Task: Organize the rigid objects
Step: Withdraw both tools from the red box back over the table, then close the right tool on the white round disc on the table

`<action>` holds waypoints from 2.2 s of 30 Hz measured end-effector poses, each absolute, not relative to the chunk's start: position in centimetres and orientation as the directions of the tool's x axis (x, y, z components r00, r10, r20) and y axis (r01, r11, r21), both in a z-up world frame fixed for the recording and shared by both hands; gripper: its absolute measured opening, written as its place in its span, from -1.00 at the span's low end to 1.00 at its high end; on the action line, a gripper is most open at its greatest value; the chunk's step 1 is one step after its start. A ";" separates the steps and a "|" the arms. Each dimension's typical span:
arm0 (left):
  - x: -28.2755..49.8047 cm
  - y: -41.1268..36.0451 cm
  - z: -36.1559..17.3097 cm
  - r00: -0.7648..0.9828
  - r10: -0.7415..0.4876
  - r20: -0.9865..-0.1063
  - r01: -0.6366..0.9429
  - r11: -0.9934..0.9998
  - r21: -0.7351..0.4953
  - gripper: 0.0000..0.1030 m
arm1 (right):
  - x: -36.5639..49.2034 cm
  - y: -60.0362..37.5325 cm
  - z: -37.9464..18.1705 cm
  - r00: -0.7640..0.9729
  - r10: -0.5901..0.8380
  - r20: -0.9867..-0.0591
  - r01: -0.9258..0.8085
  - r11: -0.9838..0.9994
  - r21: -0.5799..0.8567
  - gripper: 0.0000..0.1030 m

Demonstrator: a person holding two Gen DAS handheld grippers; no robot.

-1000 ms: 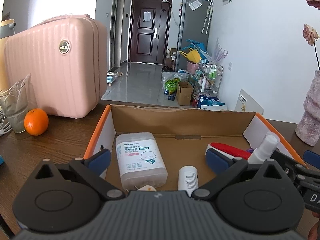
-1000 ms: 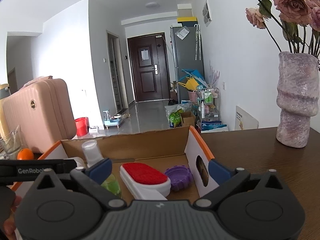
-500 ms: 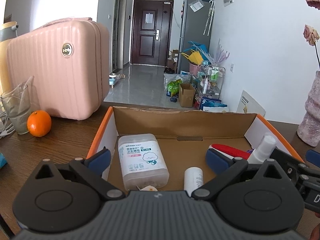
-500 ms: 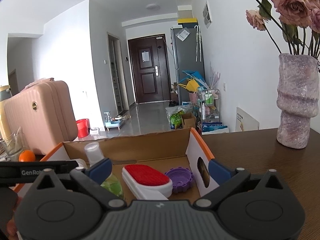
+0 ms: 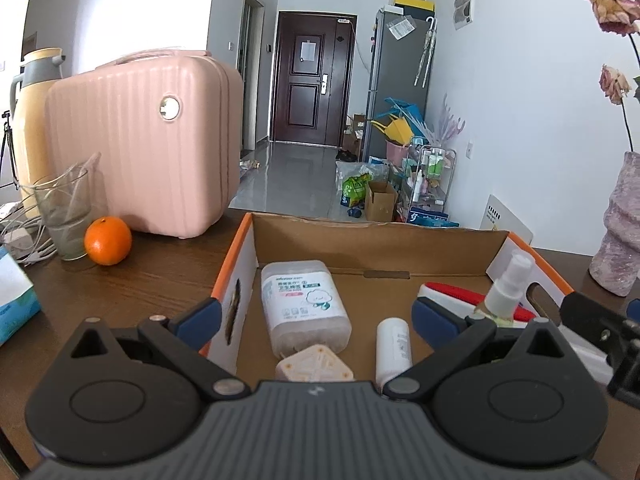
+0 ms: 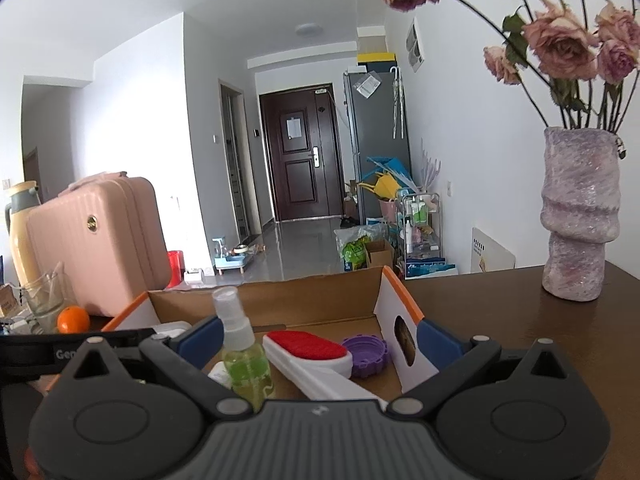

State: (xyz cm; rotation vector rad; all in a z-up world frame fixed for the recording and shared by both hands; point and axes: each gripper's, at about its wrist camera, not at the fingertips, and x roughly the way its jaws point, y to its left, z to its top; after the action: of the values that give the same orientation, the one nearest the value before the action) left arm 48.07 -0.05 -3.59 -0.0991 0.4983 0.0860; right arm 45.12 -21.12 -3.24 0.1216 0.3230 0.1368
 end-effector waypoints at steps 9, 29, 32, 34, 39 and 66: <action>44.0 0.7 -3.5 0.879 0.064 -0.473 -0.113 0.991 -0.077 1.00 | 41.1 -21.2 -2.7 0.947 0.152 -0.282 -0.115 0.983 0.145 1.00; 34.2 3.8 -4.5 0.859 0.041 -0.510 -0.094 0.993 -0.078 1.00 | 30.7 -21.2 -5.2 0.937 0.136 -0.321 -0.107 0.989 0.106 1.00; 33.4 4.2 -4.8 0.852 0.030 -0.523 -0.085 0.993 -0.082 1.00 | 29.4 -21.5 -5.6 0.933 0.134 -0.333 -0.104 0.989 0.105 1.00; 32.9 4.4 -4.9 0.847 0.020 -0.531 -0.075 0.994 -0.082 1.00 | 28.7 -21.8 -6.0 0.927 0.138 -0.348 -0.106 0.988 0.109 1.00; 32.2 5.2 -5.5 0.830 -0.008 -0.558 -0.042 0.996 -0.078 1.00 | 26.6 -22.1 -6.4 0.922 0.137 -0.362 -0.108 0.989 0.098 1.00; 29.9 8.5 -6.0 0.815 -0.062 -0.576 -0.007 0.993 -0.116 1.00 | 26.9 -26.9 -9.1 0.833 0.018 -0.552 -0.006 1.000 0.023 0.48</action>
State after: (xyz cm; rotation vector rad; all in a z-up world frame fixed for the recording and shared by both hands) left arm 29.91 8.48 -5.98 -0.1145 0.6173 -0.0294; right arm 26.95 -26.90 -9.12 0.0205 0.5854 0.0129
